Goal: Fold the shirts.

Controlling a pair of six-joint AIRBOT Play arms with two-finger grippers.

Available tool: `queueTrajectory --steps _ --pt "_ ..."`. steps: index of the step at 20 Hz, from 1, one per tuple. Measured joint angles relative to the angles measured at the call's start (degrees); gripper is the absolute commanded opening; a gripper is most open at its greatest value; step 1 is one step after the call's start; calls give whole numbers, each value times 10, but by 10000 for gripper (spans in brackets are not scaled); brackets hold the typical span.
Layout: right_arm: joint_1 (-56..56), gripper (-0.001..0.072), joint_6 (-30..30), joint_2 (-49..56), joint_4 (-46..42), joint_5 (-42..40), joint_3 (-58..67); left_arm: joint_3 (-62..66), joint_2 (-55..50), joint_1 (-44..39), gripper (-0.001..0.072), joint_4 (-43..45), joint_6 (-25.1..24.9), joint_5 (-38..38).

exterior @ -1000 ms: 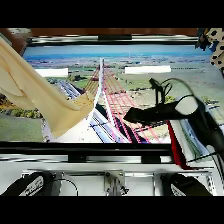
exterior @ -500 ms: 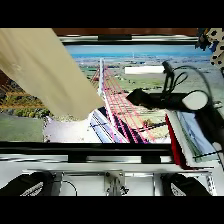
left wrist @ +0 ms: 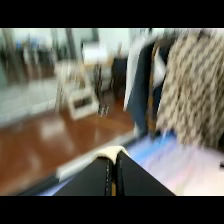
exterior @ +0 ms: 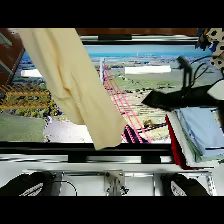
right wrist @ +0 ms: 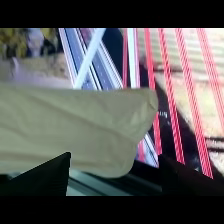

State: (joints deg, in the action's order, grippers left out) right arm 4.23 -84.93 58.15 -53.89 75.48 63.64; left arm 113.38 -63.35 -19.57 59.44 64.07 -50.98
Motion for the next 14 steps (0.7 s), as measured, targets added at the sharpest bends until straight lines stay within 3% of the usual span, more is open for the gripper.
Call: queueTrajectory --steps 5,10,14 --pt "124 670 -50 4 -11 -65 -162 -5 -13 8 35 119 68 -151" --pt "198 670 -80 63 5 -128 -241 -6 -13 10 35 148 84 -190" --pt "214 670 -55 136 97 -173 -256 -6 -13 10 36 155 87 -201"
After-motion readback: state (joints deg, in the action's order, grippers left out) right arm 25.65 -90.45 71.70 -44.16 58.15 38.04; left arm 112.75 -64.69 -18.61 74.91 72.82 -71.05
